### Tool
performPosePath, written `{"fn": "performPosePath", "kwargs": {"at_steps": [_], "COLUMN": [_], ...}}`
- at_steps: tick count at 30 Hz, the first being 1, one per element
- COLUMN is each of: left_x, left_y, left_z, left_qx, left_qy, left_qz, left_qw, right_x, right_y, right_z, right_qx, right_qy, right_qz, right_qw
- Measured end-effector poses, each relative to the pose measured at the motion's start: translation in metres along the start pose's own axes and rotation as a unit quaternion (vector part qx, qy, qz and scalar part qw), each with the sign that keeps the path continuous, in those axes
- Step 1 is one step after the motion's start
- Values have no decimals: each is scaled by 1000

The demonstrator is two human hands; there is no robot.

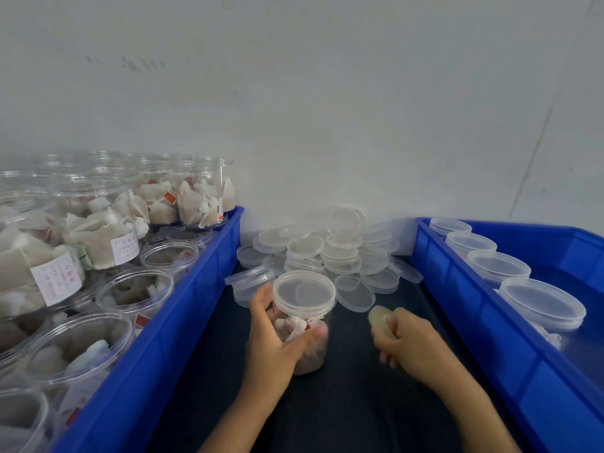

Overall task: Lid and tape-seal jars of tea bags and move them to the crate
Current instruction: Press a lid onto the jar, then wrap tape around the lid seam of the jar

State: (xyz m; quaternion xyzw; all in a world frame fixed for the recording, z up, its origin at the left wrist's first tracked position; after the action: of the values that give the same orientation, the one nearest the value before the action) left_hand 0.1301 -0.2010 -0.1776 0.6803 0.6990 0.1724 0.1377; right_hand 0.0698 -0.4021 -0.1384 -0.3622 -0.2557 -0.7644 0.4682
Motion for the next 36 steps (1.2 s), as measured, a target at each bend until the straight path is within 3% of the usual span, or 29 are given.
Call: {"fn": "performPosePath", "kwargs": {"at_steps": [2, 5, 7, 10, 15, 27, 36], "left_x": [3, 9, 11, 10, 3, 9, 9], "left_y": [0, 0, -1, -4, -12, -10, -8], "left_z": [-6, -18, -26, -37, -47, -52, -52], "left_qx": [-34, -148, -215, -252, -302, -237, -263], "left_qy": [11, 60, 75, 96, 104, 27, 71], "left_qz": [-38, -109, -116, -77, -59, -38, -68], "left_qw": [999, 981, 967, 960, 946, 970, 960], "right_x": [6, 9, 10, 15, 6, -2, -6], "right_y": [-1, -5, -13, -29, -43, -47, -46], "right_z": [4, 13, 19, 32, 52, 56, 57], "right_qx": [18, 77, 169, 314, 433, 455, 443], "right_qy": [112, 180, 135, 1, -37, -49, -70], "right_qz": [-44, -116, -180, -274, -258, -243, -245], "right_qw": [993, 974, 960, 909, 863, 855, 860]}}
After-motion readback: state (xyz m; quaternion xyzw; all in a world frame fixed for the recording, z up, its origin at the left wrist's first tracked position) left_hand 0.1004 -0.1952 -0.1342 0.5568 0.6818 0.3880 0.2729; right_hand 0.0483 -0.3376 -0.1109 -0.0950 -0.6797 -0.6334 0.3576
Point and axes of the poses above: each hand's wrist, its own y-axis towards the middle knuckle, its own x-axis out of the back of the hand, z = x × y, the point moved 1 cm from there along y, towards the middle knuckle, and after that the axes turned 7 degrees about -z, right-handed, at the moved point
